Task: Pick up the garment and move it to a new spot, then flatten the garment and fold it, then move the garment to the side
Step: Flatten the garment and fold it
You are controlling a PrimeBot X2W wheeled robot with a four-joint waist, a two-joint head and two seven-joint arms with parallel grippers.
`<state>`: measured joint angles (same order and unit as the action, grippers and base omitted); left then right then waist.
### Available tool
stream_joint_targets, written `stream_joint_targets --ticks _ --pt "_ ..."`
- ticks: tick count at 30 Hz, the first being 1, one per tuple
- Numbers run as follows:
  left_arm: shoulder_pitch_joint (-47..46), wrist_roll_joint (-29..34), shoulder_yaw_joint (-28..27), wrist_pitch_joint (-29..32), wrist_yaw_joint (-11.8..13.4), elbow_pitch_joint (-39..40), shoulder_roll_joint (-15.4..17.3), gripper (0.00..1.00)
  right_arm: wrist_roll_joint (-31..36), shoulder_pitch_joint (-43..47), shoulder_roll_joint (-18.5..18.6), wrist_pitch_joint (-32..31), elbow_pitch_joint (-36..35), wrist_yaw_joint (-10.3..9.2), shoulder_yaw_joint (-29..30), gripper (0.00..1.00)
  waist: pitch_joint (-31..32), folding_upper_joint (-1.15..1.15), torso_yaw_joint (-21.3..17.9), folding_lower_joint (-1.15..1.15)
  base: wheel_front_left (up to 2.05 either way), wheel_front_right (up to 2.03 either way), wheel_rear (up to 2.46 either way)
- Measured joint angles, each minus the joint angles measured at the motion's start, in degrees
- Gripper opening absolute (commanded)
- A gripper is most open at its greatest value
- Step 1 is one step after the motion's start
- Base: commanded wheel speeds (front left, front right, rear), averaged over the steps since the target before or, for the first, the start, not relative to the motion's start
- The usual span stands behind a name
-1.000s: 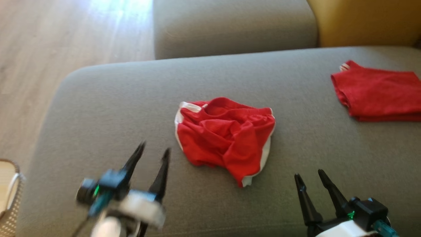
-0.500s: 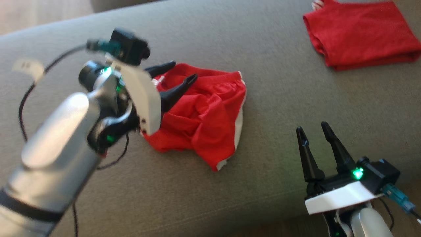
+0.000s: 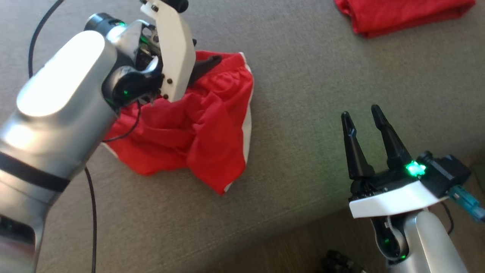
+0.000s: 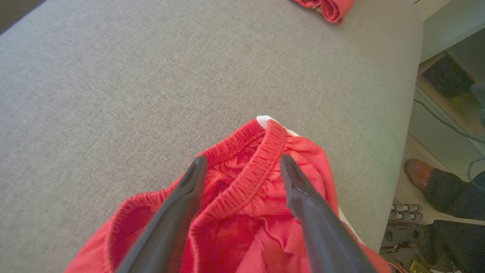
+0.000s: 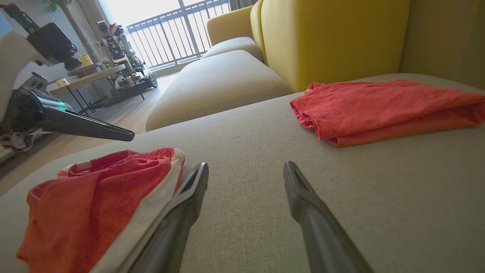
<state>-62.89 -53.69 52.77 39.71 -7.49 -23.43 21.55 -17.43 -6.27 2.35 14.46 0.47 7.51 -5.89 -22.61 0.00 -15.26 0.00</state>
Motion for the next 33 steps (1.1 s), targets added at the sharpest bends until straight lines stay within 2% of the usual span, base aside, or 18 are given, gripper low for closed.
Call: stream_joint_targets --ticks 12,13,14,15,16,19,25,33 --pt "-2.09 -7.81 5.45 4.74 0.00 -3.59 0.93 1.00 -3.87 -1.79 0.00 0.00 -0.12 0.00 -0.02 1.00 -3.83 0.00 -6.06 0.00 0.00 0.00 0.00" --pt "-2.09 -8.73 5.91 5.42 0.00 -3.53 1.13 0.72 -3.91 -1.79 0.00 0.00 -0.11 0.00 -0.04 1.00 -3.81 0.00 -6.37 0.00 0.00 0.00 0.00" --pt "-2.09 -9.50 6.15 5.80 0.00 -3.31 1.41 0.72 -4.01 -1.79 0.00 0.00 -0.10 0.00 -0.10 1.00 -3.75 0.00 -6.67 0.00 0.00 0.00 0.00" --pt "-2.10 -9.95 6.31 5.80 0.00 -2.88 1.74 0.24 -4.36 -1.79 0.00 0.00 -0.09 0.00 -0.14 1.00 -3.66 0.00 -6.95 0.00 0.00 0.00 0.00" --pt "-2.14 -10.32 6.44 5.50 0.00 -2.46 1.98 0.00 -4.52 -1.79 0.00 0.00 -0.09 0.00 -0.13 1.00 -3.55 0.00 -7.22 0.00 0.00 0.00 0.00" --pt "-2.85 -11.09 7.43 1.68 0.00 -0.27 2.48 0.00 -5.03 -1.79 0.00 0.00 -0.01 0.00 -0.14 1.00 -3.06 0.00 -7.92 0.00 0.00 0.00 0.00" --pt "-8.00 -9.76 9.66 -11.37 0.00 3.32 3.45 0.00 -5.20 -1.63 0.00 0.00 0.43 0.00 0.12 1.00 -0.68 0.00 -7.69 0.00 0.00 0.00 0.00" --pt "-12.91 -11.48 13.06 -23.92 0.00 9.31 5.15 0.00 -1.38 0.52 0.01 0.00 1.01 0.00 1.54 1.00 4.19 0.00 -2.68 0.00 0.00 0.00 0.00"
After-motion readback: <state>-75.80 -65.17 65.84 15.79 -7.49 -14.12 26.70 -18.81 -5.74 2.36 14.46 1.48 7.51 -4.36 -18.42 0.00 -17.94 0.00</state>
